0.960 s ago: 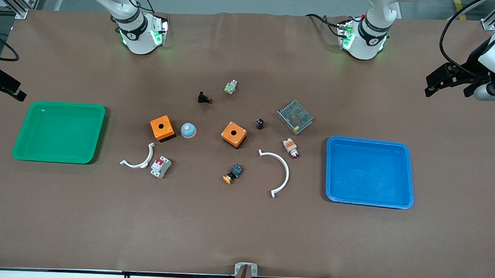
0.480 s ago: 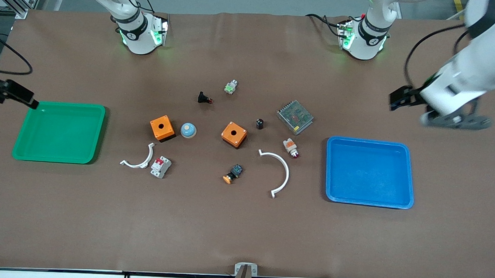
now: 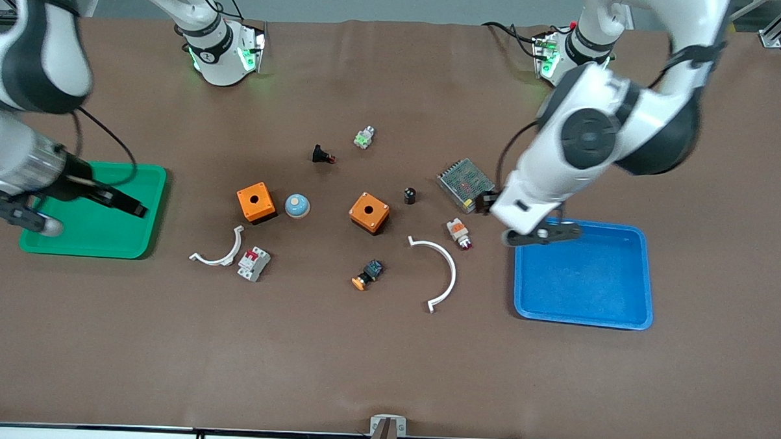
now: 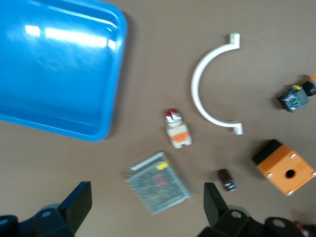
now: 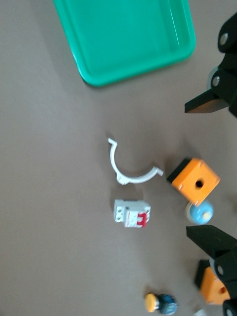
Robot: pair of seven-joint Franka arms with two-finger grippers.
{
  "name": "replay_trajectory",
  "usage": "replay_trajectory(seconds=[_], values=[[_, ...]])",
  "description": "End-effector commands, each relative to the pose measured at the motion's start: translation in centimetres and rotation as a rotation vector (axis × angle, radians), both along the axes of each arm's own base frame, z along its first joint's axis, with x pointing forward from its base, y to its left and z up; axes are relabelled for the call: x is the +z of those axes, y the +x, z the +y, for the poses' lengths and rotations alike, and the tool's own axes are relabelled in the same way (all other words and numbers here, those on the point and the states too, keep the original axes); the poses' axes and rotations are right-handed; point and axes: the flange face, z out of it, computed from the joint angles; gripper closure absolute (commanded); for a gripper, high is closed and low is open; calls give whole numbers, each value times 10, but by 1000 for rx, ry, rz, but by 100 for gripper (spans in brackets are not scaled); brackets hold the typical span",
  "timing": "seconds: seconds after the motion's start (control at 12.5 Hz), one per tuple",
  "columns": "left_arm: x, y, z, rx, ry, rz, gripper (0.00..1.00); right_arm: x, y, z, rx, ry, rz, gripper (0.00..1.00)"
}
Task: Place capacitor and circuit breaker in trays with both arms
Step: 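Grasp the circuit breaker with the right gripper while the left grasps the capacitor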
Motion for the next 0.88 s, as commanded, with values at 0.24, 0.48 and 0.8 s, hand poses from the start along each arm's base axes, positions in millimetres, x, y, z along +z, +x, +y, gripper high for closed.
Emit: replay_trajectory(seconds=[0.24, 0.48, 0.8], values=[[-114, -53, -104, 310, 21, -58, 0, -135, 35, 97, -146, -34, -2, 0], [-163, -83, -133, 429, 17, -52, 3, -198, 36, 121, -149, -57, -12, 0], [-205, -100, -146, 535, 48, -20, 14, -233, 32, 136, -155, -71, 1, 38]])
